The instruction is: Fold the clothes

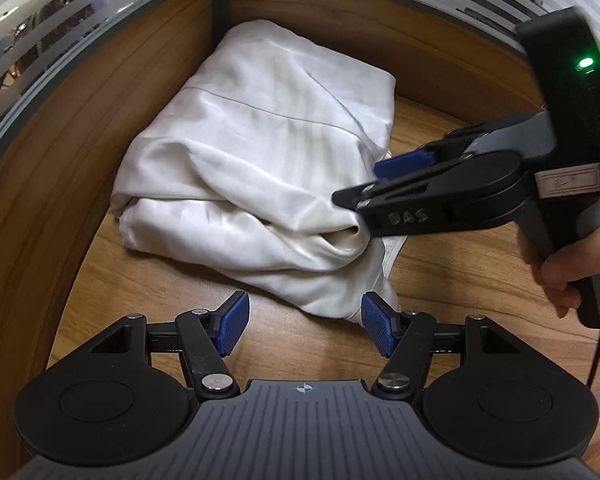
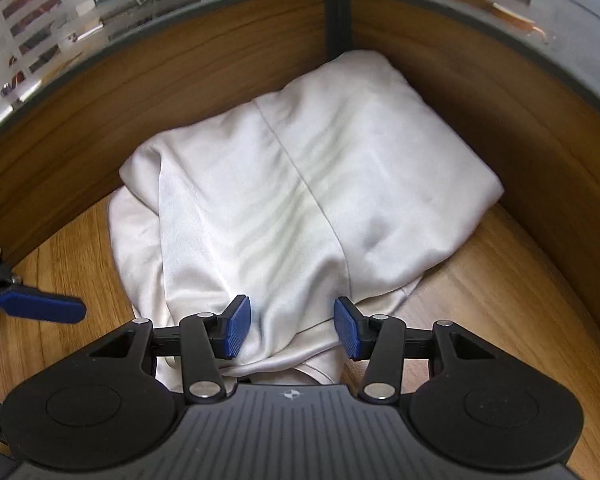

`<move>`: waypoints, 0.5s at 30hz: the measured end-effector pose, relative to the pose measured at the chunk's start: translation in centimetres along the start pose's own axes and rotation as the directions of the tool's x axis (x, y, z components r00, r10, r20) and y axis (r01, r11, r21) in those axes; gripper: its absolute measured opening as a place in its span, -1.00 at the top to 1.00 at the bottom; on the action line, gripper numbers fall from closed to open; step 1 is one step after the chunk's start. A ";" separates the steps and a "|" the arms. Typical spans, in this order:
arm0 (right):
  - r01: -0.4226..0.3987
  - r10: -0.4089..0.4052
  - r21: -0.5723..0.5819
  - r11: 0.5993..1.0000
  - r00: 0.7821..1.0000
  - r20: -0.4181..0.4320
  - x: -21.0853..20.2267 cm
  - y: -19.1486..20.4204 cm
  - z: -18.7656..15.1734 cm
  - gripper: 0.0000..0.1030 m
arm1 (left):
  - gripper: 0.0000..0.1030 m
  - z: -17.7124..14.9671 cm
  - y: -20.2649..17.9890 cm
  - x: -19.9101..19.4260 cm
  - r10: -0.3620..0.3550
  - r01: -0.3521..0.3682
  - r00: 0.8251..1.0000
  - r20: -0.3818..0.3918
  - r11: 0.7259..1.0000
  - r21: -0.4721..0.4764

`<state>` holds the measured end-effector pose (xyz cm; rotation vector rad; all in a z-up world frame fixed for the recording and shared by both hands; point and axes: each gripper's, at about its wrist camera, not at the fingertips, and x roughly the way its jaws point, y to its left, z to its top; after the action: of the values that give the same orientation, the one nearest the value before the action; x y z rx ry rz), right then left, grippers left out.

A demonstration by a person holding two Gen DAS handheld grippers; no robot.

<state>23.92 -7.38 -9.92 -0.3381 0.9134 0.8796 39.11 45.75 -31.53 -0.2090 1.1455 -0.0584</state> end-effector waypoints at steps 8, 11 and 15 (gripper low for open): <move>-0.006 0.005 0.003 1.000 0.999 0.044 -4.5 1.8 -0.8 -0.28 | -0.34 -1.1 -0.7 -2.0 0.030 -0.029 0.999 0.022 0.998 -0.052; -0.006 0.005 0.017 1.000 0.998 0.065 -6.9 2.6 -1.7 -0.32 | -0.35 -1.6 -1.3 -3.0 0.051 -0.049 0.998 0.037 0.997 -0.053; -0.005 0.004 0.020 1.000 0.996 0.086 -9.3 3.6 -3.1 -0.36 | -0.36 -2.5 -2.1 -4.6 0.081 -0.077 0.995 0.053 0.994 -0.072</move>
<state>16.57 -11.79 -3.93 -0.2789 0.8432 0.8821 35.07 44.02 -28.02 -0.2257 1.0997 0.0570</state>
